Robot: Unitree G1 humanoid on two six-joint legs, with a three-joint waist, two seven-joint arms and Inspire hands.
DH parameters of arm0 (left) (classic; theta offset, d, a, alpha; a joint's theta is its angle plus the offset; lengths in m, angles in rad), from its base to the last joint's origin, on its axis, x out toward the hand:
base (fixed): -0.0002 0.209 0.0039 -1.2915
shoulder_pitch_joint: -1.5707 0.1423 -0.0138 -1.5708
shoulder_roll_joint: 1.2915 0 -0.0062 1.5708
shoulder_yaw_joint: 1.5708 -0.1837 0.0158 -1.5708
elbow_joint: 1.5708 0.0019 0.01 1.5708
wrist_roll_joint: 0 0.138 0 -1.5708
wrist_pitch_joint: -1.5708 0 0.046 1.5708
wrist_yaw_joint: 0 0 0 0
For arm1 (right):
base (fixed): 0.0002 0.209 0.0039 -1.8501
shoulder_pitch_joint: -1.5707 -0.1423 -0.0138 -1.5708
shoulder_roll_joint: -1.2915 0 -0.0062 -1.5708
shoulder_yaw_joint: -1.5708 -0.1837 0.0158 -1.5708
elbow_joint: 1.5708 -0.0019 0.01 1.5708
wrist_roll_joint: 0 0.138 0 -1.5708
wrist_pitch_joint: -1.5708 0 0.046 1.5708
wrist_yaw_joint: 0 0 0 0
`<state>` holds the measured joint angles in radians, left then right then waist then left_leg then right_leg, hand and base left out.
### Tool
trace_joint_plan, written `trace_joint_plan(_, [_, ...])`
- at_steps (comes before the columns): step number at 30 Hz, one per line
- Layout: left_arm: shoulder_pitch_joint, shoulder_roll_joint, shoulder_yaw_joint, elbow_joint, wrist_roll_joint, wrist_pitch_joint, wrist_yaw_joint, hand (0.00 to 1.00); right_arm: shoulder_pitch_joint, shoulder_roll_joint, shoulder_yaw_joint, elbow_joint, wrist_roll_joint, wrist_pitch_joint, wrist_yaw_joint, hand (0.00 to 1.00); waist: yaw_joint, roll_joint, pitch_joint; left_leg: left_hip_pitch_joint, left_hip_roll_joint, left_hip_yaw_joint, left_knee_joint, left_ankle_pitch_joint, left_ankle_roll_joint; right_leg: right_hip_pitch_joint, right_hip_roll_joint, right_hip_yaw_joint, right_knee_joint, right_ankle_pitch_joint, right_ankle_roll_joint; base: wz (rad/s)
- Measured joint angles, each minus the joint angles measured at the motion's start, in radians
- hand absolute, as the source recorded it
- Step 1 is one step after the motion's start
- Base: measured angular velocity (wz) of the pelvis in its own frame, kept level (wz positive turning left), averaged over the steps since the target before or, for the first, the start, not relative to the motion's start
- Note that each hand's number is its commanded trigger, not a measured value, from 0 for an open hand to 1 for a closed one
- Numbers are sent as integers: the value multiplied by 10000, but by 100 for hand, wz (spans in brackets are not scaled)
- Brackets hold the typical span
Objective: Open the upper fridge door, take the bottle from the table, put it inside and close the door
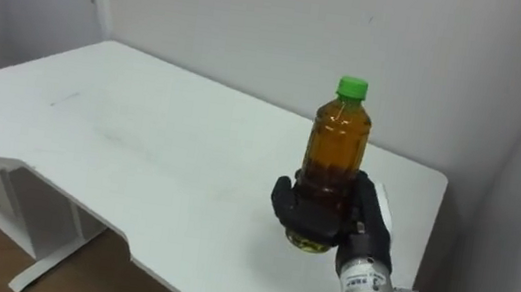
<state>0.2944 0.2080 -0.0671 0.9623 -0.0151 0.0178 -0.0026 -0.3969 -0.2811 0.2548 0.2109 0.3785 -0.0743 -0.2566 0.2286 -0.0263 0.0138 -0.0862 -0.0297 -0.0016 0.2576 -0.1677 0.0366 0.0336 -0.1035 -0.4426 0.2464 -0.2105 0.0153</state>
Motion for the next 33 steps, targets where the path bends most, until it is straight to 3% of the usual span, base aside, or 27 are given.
trace_joint_plan(6, [291,-10,251,8,760,47,-27,0,580,5,-20,-1966,3,46,446,100,-382,176,-120,426,73,353,-233,25,19,225,55,276,-122,138,-16,-19])
trace_joint_plan(9, [313,-72,687,9,1184,47,-68,0,854,-29,-149,-2774,-169,46,807,100,-604,177,-118,726,83,414,-370,25,18,515,84,311,-268,159,0,-7])
trace_joint_plan(14, [235,-130,744,9,1379,46,-77,0,1051,-87,-304,-3557,-626,46,1483,100,-928,158,-132,999,104,549,-529,26,14,654,100,478,-276,157,2,-8])
trace_joint_plan(19, [105,-170,873,9,1475,45,-70,0,1238,-293,-705,-3995,-696,48,1874,100,-1139,17,-200,1068,141,751,-558,24,13,549,131,706,-265,159,1,-12])
trace_joint_plan(25, [-73,-176,1346,92,1463,-186,-101,0,1368,-477,-1700,-4930,-703,110,1815,100,-1426,-45,-203,1151,177,988,-646,19,6,503,164,900,-262,169,-5,-10])
trace_joint_plan(28, [-157,-161,1439,378,1462,-305,-97,0,1383,-800,-2042,-5513,-712,92,1624,100,-1469,-53,-199,1306,195,1150,-782,14,-2,533,190,1128,-262,169,-5,-21])
trace_joint_plan(30, [-206,-165,1439,422,1455,-334,-91,0,1593,-894,-2296,-6035,-688,64,1584,100,-1674,-146,-174,1430,228,1345,-848,8,-10,513,216,1275,-266,170,-5,-19])
trace_joint_plan(33, [-177,-166,1463,432,1455,-465,-23,0,2210,-895,-2600,-6575,-704,-25,1579,100,-1706,-265,-143,1548,319,1625,-896,-84,-57,508,312,1600,-272,201,-26,-33])
